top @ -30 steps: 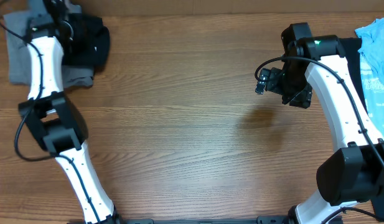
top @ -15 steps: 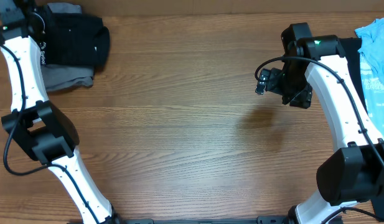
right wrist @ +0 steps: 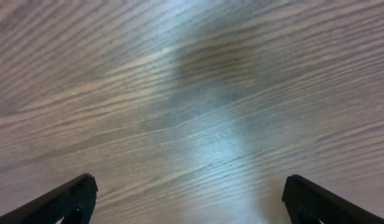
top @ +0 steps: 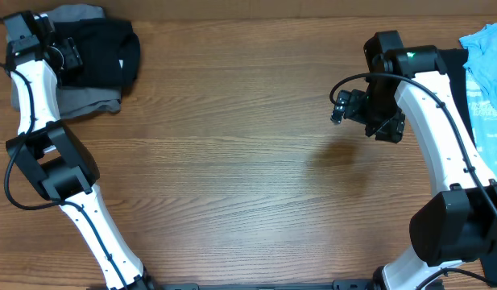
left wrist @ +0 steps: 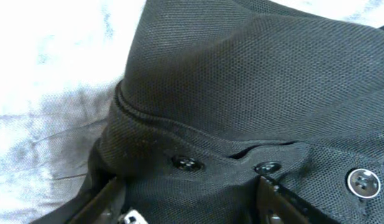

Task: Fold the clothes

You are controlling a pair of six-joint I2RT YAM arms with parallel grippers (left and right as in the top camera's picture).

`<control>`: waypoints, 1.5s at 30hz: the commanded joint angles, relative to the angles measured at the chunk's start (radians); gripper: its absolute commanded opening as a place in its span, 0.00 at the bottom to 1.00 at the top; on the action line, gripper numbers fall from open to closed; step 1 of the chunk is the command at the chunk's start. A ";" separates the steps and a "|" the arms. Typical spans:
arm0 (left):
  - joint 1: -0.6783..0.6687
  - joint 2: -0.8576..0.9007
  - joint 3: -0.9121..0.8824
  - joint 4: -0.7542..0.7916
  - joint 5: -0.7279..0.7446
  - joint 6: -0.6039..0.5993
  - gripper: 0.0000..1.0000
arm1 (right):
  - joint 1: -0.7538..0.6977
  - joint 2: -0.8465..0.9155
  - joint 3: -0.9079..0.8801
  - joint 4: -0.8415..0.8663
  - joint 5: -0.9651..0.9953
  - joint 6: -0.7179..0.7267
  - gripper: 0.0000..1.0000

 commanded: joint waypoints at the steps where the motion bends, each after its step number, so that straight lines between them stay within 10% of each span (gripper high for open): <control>1: 0.016 -0.035 -0.010 -0.029 -0.043 0.011 0.77 | -0.002 0.002 -0.004 0.016 0.010 0.056 1.00; 11: -0.009 -0.275 -0.010 -0.146 0.023 0.011 1.00 | -0.002 -0.060 0.035 0.076 0.011 0.093 1.00; 26: -0.021 -0.743 -0.010 -0.520 0.368 0.012 1.00 | 0.001 -0.485 0.008 -0.016 0.095 0.063 1.00; 45: -0.020 -1.205 -0.102 -0.858 0.481 0.138 1.00 | 0.001 -1.185 -0.645 0.342 0.015 0.098 1.00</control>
